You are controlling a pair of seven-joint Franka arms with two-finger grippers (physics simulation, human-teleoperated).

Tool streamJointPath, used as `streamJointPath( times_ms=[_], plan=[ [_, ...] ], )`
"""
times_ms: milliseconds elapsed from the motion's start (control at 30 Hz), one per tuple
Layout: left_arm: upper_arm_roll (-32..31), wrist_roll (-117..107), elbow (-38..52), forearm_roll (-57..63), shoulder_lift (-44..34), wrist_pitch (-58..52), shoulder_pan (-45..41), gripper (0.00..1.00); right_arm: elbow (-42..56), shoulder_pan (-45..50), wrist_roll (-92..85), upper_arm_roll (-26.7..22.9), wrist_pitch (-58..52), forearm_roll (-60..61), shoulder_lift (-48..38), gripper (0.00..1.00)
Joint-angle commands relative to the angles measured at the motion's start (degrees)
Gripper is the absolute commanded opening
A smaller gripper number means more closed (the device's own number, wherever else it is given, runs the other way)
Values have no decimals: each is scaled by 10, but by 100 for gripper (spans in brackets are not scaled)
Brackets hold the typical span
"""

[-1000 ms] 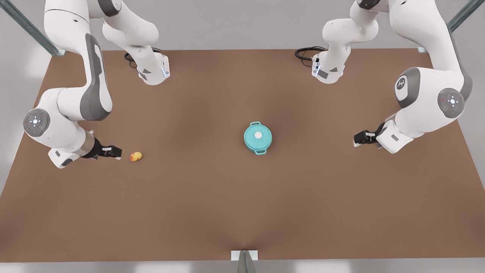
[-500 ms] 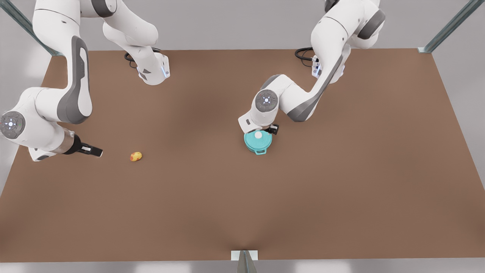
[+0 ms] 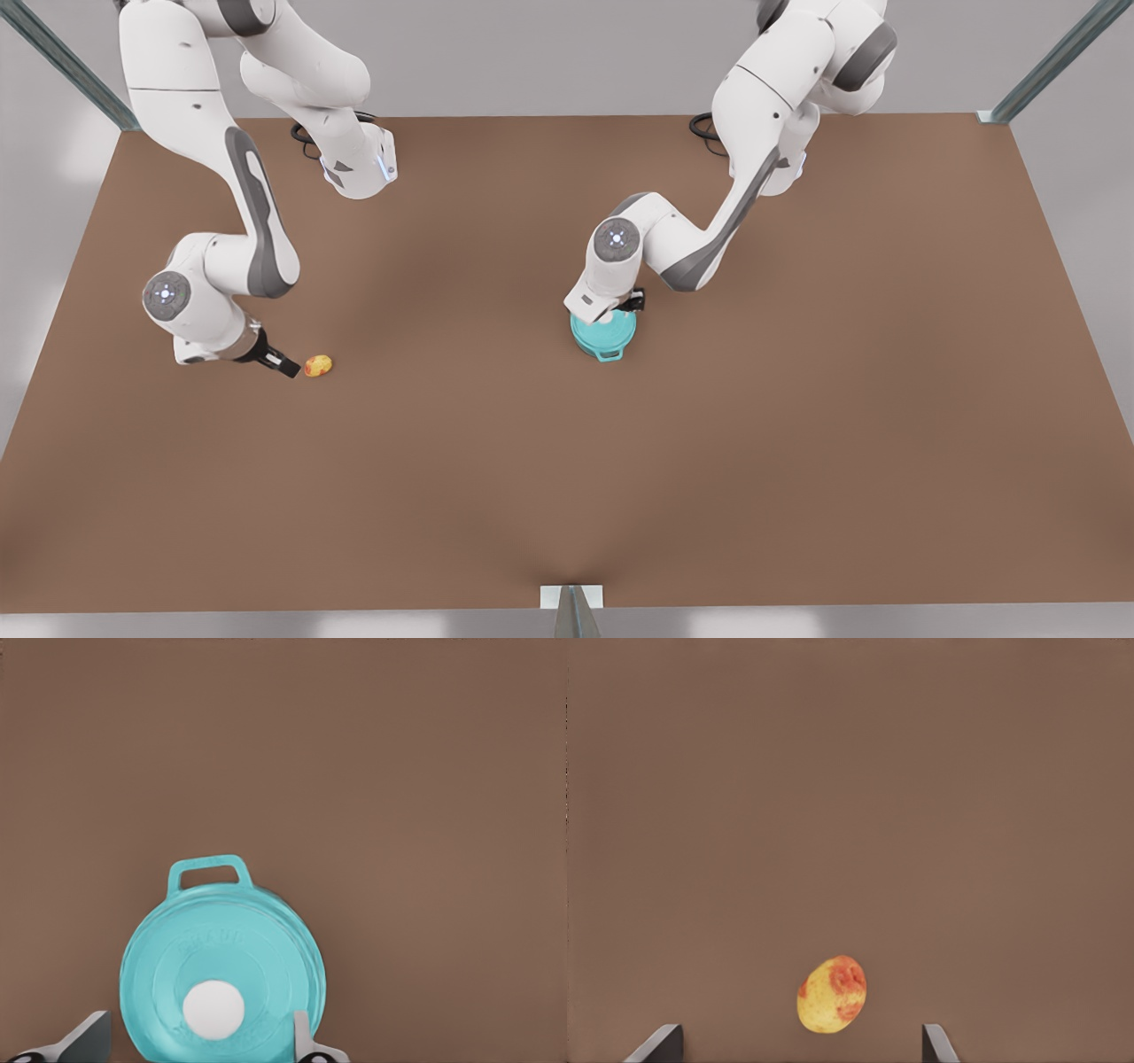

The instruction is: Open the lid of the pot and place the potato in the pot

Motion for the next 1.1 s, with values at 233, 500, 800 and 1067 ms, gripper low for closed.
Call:
streamJointPath(
  times_ms=[233, 500, 800, 1067],
  plan=[
    [0, -172, -24, 20, -2, 28, -11, 100, -20, 12, 267, 1, 111, -73, 32, 100],
    [0, -172, -36, 33, 8, 29, -11, 100, -69, 11, 275, 1, 176, -73, 42, 100],
    [0, -185, -42, 33, 24, 66, -21, 100, -87, 9, 296, 0, 201, -74, 53, 100],
    [0, -186, -60, 34, 27, 83, -22, 100, -140, 6, 301, 0, 274, -74, 48, 100]
  ],
)
